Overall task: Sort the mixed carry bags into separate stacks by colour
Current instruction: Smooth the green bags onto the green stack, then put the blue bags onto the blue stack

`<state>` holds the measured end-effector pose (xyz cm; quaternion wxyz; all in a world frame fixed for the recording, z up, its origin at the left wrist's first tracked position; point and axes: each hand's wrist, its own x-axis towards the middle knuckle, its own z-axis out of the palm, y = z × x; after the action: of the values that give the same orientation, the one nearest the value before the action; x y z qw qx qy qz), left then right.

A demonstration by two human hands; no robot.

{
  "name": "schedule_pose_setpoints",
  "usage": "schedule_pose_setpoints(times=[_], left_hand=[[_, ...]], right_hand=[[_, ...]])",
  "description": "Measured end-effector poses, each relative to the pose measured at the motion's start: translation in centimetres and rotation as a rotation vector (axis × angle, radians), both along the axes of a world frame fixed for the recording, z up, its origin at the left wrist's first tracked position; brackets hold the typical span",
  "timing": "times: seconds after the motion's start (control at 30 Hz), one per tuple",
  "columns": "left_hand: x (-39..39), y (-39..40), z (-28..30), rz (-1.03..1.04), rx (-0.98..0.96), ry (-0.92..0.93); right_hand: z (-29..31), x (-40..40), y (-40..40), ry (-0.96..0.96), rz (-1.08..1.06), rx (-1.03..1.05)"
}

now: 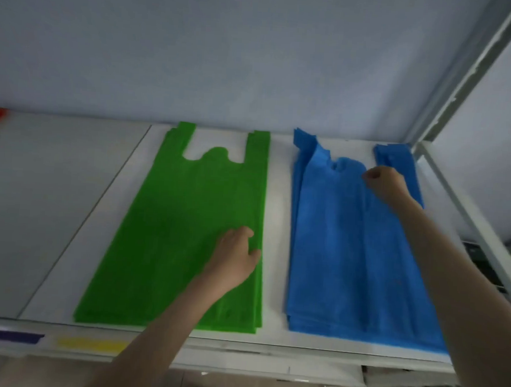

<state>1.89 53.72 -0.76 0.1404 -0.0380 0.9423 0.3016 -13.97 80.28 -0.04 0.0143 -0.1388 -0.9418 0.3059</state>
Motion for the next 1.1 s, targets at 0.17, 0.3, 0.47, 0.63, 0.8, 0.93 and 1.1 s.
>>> schedule_pose_setpoints(times=[0.17,0.3,0.47,0.63,0.8,0.93,1.1], left_hand=[[-0.9,6.4,-1.0,0.08,0.082,-0.035],[-1.0,8.7,-1.3,0.109,0.025,-0.056],[-0.7,9.8,-1.9,0.14,0.012,-0.064],[-0.7,9.8,-2.2,0.158,0.027,-0.107],[-1.2,9.7,-1.7,0.149,0.003,-0.165],[-6.1,10.0,-0.3,0.155,-0.127,-0.011],[-16.9,11.2,0.7,0.255,0.005,0.147]], right_hand=[[-0.4,1.2,7.0,-0.204,-0.087,0.135],[-0.9,1.3,9.3,-0.244,-0.112,0.064],[-1.0,0.6,9.9,-0.189,-0.084,-0.095],[-1.0,-0.1,9.8,-0.168,-0.106,-0.192],[-1.1,-1.0,9.7,-0.169,-0.103,-0.211],[-0.9,-0.9,9.9,-0.145,-0.149,-0.28],[-1.9,0.5,10.5,-0.146,-0.129,-0.31]])
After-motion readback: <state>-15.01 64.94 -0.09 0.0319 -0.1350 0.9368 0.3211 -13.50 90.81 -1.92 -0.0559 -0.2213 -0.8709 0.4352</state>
